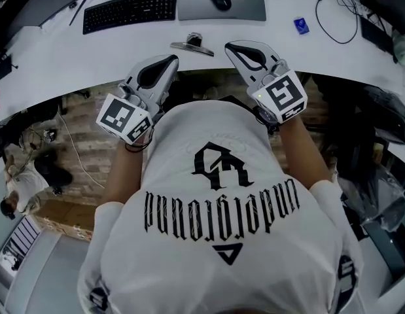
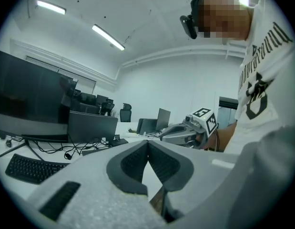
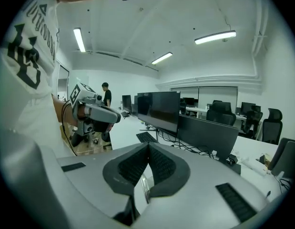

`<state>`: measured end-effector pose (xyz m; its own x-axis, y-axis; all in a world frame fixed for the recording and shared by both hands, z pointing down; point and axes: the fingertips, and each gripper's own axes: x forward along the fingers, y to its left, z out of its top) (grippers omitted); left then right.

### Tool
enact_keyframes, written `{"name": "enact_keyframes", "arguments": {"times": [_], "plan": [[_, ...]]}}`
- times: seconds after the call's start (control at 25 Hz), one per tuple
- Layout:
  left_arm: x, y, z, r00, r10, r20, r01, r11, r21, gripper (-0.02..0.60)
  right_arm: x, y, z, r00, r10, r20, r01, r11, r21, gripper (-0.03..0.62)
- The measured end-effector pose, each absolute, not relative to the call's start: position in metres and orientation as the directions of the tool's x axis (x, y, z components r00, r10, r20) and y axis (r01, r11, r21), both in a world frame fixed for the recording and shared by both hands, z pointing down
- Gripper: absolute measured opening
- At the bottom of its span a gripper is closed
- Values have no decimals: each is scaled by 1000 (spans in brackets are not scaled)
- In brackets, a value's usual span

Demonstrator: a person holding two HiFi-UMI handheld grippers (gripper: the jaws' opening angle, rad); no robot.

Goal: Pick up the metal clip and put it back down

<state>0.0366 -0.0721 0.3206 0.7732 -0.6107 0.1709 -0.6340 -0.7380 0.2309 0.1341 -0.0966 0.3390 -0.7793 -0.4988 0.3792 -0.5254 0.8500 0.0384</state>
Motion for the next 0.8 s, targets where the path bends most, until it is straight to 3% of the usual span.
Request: {"name": "enact_keyframes", "arguments": {"times": [0.52,0.8], "plan": [[23,-52,303,705,-689,168,-708,-666,236,14,126,-95,308,-852,-416,317,-422,905,53,14],[10,-44,304,709,-680,186,-704,-670,237,14,128,-92,305,-843,-431,321,-440,897,48,14]]}}
